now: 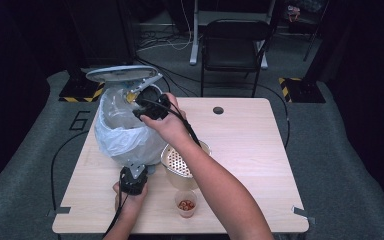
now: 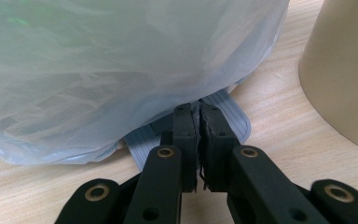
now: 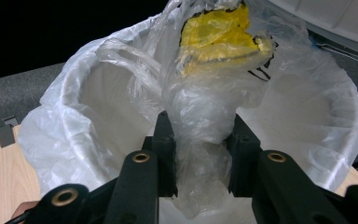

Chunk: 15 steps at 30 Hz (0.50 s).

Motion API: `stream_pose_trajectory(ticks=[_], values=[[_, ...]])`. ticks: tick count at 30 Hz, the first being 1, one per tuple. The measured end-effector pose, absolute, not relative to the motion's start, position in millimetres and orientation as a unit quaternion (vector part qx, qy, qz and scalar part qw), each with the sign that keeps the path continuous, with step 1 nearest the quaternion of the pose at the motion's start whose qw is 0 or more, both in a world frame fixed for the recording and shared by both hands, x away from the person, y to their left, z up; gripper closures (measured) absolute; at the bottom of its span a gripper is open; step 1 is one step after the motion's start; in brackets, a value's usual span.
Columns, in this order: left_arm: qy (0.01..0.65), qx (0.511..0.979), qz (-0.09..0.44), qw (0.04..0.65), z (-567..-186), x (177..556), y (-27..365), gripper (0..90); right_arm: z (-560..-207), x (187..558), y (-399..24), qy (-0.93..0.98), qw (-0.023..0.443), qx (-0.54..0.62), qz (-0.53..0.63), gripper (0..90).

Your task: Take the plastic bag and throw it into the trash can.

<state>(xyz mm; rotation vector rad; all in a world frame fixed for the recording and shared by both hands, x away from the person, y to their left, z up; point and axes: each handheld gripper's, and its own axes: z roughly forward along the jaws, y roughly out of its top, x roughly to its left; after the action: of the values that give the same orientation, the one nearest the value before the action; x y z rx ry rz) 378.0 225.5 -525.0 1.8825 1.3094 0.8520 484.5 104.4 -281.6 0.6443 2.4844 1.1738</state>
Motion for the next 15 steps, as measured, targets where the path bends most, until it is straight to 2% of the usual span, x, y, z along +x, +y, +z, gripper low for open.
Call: stream_pose_trajectory(ticks=[5,10,15], values=[[0.503,0.724,0.328,0.34,-525.0,377.9,225.4,85.3,-282.8,485.6,105.7,0.867,0.159,0.231,0.413,65.4],[0.503,0.724,0.327,0.34,-524.9,377.8,225.3,85.2,-285.5,483.9,108.9,0.86,0.172,0.24,0.416,42.9],[0.503,0.723,0.327,0.341,-525.0,377.9,225.5,85.2,-283.1,477.1,101.7,0.856,0.177,0.233,0.426,41.4]])
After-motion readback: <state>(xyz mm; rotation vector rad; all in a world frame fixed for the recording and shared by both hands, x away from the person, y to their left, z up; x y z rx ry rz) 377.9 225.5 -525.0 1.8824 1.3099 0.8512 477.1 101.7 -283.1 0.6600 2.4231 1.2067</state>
